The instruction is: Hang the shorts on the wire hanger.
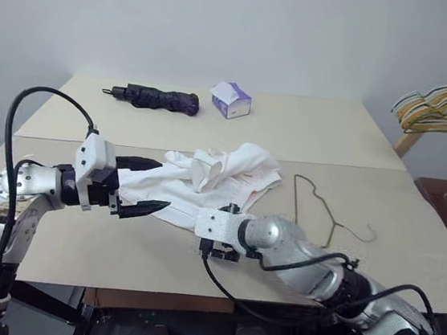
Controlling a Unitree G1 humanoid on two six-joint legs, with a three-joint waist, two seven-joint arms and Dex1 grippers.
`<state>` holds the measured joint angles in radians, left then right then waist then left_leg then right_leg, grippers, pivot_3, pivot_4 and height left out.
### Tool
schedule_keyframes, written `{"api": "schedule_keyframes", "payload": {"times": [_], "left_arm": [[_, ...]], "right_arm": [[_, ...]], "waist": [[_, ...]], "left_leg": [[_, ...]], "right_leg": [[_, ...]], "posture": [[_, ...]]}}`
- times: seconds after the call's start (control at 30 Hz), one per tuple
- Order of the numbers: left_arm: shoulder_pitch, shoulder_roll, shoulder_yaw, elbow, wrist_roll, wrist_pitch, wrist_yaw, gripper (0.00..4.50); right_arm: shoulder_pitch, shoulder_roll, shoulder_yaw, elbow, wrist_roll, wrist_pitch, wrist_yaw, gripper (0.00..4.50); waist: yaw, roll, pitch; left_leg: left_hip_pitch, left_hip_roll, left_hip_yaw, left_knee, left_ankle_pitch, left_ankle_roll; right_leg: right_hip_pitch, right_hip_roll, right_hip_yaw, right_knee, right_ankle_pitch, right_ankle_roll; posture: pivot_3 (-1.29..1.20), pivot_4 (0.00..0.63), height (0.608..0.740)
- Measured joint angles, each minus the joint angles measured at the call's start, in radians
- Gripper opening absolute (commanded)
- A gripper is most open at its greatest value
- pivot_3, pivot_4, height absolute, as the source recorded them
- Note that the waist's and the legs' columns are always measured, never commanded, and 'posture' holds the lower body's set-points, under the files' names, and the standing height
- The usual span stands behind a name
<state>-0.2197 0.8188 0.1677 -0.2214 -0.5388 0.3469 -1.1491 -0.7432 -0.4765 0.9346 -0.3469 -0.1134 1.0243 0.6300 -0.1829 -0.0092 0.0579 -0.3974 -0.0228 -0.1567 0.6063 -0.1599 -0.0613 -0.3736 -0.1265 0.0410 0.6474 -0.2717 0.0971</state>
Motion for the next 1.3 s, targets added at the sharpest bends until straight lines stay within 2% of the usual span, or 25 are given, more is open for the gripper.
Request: {"api": "schedule_keyframes", "payload": {"times": [0.03,0.07,0.23,0.37,0.43,0.6,0.73,0.87,1.0,1.17,1.3], "left_arm": [[0.001,0.000,0.001,0.000,0.000,0.000,0.000,4.50],[0.007,0.000,0.005,-0.001,0.000,0.000,0.002,4.50],[0.008,0.000,0.005,-0.006,0.001,0.000,0.010,4.50],[0.009,-0.002,0.005,-0.006,0.002,-0.002,0.011,4.50],[0.015,-0.002,0.003,-0.006,0.008,-0.008,0.010,4.50],[0.017,-0.009,-0.017,-0.003,0.032,-0.032,0.009,4.50],[0.038,0.017,-0.049,0.032,0.125,-0.144,-0.019,4.50],[0.092,0.128,-0.118,0.160,0.290,-0.376,-0.115,4.50],[0.082,0.205,-0.203,0.358,0.483,-0.675,-0.141,4.50],[-0.020,0.167,-0.270,0.575,0.636,-0.832,-0.038,4.50],[-0.114,0.142,-0.315,0.682,0.818,-0.913,0.182,4.50]], "right_arm": [[-0.007,0.002,0.002,0.008,-0.008,0.002,0.001,4.09],[-0.029,0.004,0.027,0.029,-0.032,0.001,0.004,3.87],[-0.072,-0.003,0.111,0.076,-0.108,-0.036,0.049,2.13],[-0.072,-0.023,0.127,0.079,-0.151,-0.060,0.079,0.63],[-0.072,-0.029,0.129,0.084,-0.182,-0.064,0.086,0.03],[-0.055,-0.064,0.121,0.082,-0.227,-0.105,0.107,0.03],[0.018,-0.137,0.038,0.024,-0.216,-0.191,0.141,0.03],[0.098,-0.242,-0.098,-0.043,-0.173,-0.306,0.198,0.03],[0.149,-0.283,-0.184,-0.046,-0.154,-0.423,0.222,0.03],[0.174,-0.257,-0.251,-0.049,-0.141,-0.459,0.241,0.03],[0.179,-0.248,-0.285,-0.057,-0.142,-0.463,0.255,0.03]], "waist": [[0.000,0.000,0.000],[-0.001,0.000,0.000],[-0.004,0.000,0.000],[-0.004,0.000,0.000],[-0.008,0.000,0.000],[-0.022,0.000,0.000],[-0.027,0.000,0.000],[-0.035,0.000,0.000],[-0.036,0.000,0.000],[-0.035,0.000,0.000],[-0.034,0.000,0.000]], "left_leg": [[0.000,0.001,0.000,0.000,0.000,0.000],[0.000,0.001,0.000,0.000,0.000,0.000],[0.000,0.001,-0.001,0.000,0.000,0.000],[0.000,0.001,-0.001,0.000,0.000,0.000],[0.001,0.001,-0.001,0.000,0.000,0.000],[0.000,0.001,-0.001,0.000,0.000,0.000],[0.000,0.001,-0.001,0.000,0.000,0.000],[0.001,0.001,0.000,0.000,0.000,0.000],[0.001,0.002,0.001,-0.001,0.000,0.000],[0.000,0.002,0.000,0.000,0.000,0.000],[0.005,0.002,0.000,-0.001,0.000,0.000]], "right_leg": [[0.000,0.001,0.000,0.000,0.000,0.000],[0.000,0.001,0.000,0.000,0.000,0.000],[0.000,0.001,0.000,0.000,0.000,0.000],[0.000,0.001,0.000,0.000,0.000,0.000],[0.000,0.001,0.000,0.000,0.000,0.000],[0.001,0.001,0.000,0.000,0.000,0.000],[0.000,0.001,0.000,0.000,0.000,0.000],[0.000,0.001,0.000,0.000,0.000,0.000],[0.000,0.001,0.000,0.000,0.000,0.000],[0.000,0.001,0.000,0.000,0.000,0.001],[0.005,0.001,0.000,0.000,0.000,0.001]], "posture": [[-0.17,0.000,0.740],[-0.17,0.000,0.740],[-0.17,0.000,0.740],[-0.19,0.000,0.740],[-0.19,0.000,0.740],[-0.19,0.000,0.740],[-0.20,0.000,0.740],[-0.21,0.000,0.740],[-0.22,0.000,0.740],[-0.23,0.000,0.740],[-0.24,0.000,0.740]]}}
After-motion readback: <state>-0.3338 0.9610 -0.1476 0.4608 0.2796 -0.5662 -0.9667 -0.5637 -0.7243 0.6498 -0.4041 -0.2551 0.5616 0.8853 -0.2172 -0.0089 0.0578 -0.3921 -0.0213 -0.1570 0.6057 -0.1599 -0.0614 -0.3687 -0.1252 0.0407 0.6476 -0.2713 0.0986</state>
